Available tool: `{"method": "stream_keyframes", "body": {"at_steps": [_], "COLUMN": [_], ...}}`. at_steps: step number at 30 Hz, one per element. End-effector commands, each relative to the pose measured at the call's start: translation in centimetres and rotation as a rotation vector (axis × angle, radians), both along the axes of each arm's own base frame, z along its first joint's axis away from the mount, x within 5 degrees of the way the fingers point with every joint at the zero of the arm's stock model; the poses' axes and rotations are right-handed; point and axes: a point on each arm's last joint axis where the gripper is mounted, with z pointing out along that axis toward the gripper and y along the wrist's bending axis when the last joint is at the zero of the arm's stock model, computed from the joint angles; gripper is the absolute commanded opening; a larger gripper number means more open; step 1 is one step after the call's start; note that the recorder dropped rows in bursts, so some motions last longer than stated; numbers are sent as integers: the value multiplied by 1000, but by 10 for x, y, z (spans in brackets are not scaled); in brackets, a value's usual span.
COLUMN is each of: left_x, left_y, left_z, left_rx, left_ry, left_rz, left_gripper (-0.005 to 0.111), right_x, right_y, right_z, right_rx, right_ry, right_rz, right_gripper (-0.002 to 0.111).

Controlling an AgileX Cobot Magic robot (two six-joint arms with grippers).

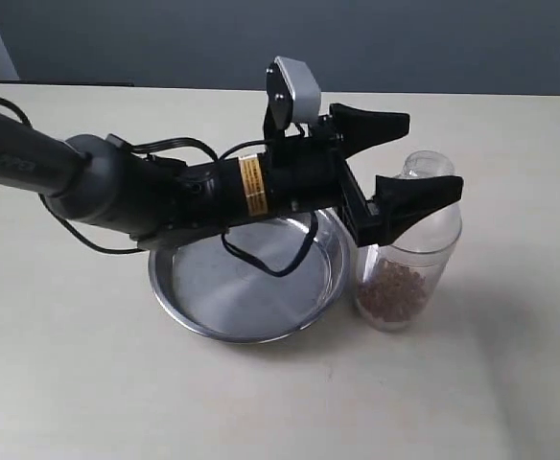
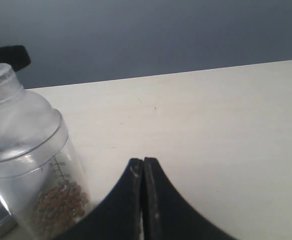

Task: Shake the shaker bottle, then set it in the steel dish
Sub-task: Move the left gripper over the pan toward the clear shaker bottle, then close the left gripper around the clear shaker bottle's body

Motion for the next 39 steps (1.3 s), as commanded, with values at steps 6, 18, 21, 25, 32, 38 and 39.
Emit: {"method": "stream_keyframes", "body": {"at_steps": [6, 18, 21, 25, 32, 38, 39], "left_x": [3, 7, 6, 1, 0, -1, -1], "left_y": [-6, -12, -12, -17, -27, -31, -31], "left_z": [-27, -52, -52, -55, -77, -80, -80], "left_rx": [14, 41, 49, 70, 65, 64, 60], "left_ry": [67, 126, 122, 119, 175, 173, 175], "left_rz": [-6, -42, -55, -79, -76, -73, -66], "left_gripper": [106, 106, 106, 106, 106, 106, 106], "right_x": [1, 1, 1, 1, 1, 1, 1], "right_y": [0, 0, 0, 0, 0, 0, 0], "right_z": [1, 0, 0, 0, 1, 1, 1], "right_rx": [4, 3, 3, 3, 4, 4, 4], "right_ry": [-7, -5, -5, -5, -9, -9, -9], "right_rz": [-2, -2, -2, -2, -2, -2, -2], "right_gripper": [-1, -1, -1, -1, -1, -1, -1]}}
